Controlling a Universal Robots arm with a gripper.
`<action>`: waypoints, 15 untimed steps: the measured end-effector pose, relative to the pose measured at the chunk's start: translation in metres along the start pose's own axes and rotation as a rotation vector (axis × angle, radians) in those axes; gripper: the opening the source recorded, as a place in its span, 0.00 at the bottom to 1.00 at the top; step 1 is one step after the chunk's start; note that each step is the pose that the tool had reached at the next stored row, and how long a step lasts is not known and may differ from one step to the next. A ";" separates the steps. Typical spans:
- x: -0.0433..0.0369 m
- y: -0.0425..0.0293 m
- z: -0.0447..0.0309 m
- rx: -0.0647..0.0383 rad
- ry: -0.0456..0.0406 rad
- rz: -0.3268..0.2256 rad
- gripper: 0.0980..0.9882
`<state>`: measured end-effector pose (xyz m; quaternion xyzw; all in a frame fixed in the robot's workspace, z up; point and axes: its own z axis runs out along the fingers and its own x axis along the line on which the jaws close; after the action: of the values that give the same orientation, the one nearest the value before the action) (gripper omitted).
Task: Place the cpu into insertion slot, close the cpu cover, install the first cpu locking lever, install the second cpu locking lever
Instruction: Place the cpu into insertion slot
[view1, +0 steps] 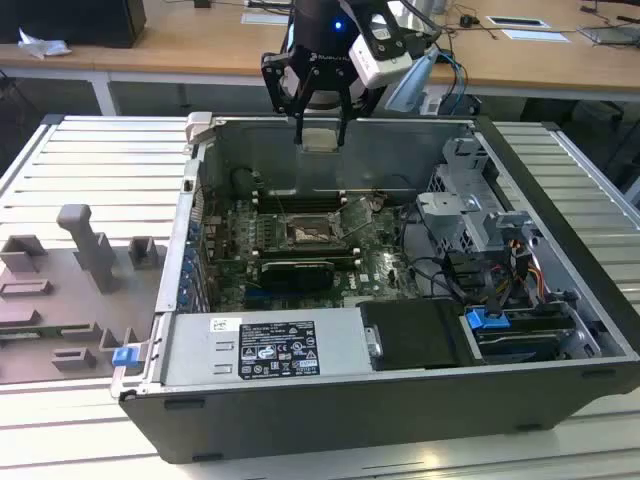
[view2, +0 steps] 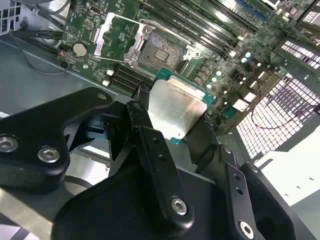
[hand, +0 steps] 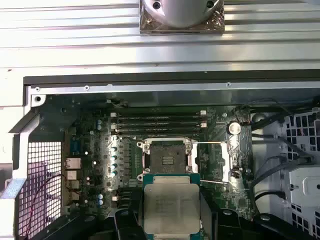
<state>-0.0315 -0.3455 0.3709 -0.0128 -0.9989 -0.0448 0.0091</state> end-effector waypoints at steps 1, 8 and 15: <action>0.0000 0.0000 0.0000 0.000 -0.0001 0.001 0.50; 0.0000 0.0000 0.0000 -0.001 -0.0041 0.046 0.50; 0.0000 0.0000 0.0000 -0.002 -0.0096 0.107 0.50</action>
<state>-0.0315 -0.3455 0.3709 -0.0667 -0.9967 -0.0452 0.0067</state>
